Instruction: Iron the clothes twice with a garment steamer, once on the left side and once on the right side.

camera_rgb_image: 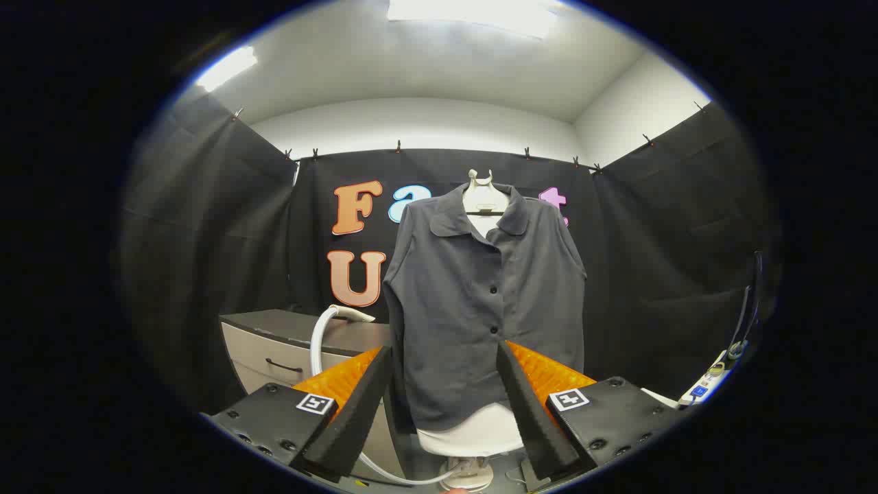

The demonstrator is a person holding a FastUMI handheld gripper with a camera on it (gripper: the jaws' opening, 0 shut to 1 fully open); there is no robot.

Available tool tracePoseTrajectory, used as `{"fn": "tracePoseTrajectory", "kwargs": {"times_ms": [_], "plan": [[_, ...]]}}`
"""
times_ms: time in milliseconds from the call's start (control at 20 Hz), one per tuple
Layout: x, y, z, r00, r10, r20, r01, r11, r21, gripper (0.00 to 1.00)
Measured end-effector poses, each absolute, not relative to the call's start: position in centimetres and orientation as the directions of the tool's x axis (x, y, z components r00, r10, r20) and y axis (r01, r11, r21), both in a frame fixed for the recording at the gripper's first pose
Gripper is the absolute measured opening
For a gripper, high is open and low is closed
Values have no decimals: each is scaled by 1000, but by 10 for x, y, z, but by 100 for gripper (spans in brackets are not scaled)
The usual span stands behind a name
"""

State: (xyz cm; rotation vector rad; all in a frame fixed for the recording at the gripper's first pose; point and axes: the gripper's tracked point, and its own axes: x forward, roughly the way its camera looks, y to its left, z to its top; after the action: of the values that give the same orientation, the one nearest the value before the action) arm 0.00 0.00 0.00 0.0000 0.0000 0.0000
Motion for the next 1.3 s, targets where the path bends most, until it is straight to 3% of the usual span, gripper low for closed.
{"fn": "tracePoseTrajectory", "kwargs": {"times_ms": [900,1300], "plan": [[-35,21,-3,1000,0,-6,0,1000,7,98],[-40,29,4,1000,2,17,-4,995,95,98]]}}
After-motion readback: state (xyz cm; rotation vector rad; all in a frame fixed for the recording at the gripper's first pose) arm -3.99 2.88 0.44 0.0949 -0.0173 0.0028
